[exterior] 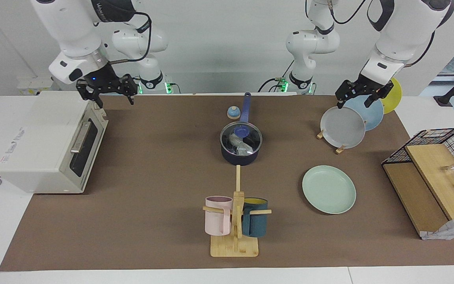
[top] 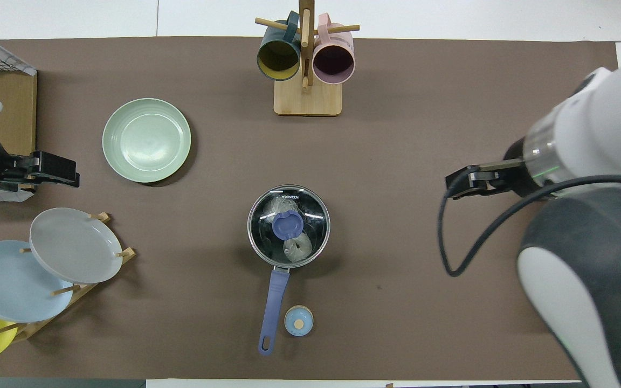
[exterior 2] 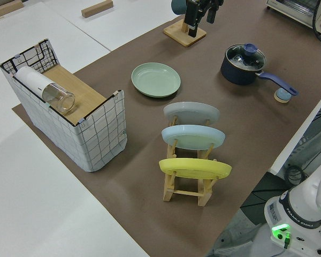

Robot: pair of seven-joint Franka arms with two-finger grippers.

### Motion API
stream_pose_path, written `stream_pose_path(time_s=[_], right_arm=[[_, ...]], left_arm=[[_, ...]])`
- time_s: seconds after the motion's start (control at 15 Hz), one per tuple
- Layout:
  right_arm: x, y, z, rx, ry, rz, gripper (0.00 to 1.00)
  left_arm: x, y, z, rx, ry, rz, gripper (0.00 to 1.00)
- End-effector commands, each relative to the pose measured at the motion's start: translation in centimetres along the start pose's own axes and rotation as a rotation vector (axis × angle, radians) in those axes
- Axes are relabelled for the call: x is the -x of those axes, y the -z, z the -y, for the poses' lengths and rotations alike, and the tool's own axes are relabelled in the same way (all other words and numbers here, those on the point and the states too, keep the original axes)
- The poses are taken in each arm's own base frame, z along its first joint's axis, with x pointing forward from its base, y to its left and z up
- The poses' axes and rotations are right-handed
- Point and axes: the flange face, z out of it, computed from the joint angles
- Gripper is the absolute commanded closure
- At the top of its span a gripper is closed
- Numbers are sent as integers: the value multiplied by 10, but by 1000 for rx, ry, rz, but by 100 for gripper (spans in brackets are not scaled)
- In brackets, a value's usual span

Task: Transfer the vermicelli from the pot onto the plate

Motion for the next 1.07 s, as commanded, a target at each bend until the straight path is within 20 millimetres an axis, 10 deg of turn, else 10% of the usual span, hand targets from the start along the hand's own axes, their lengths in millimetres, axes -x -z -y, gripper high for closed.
stream_pose_path(time_s=[0.0,0.4,0.8,1.0], right_arm=[[-19,-4,54,-26,2,5,0],[-18,-46,216,26,101,-37,0],[-7,-116,305,69,177,-111,0],[-11,-143,301,79,197,-85,0]], left_arm=[[5,4,2,6,7,-2,0],[5,4,2,6,4,-3,0],[4,4,4,7,1,-12,0],[3,5,10,7,17,-14,0]])
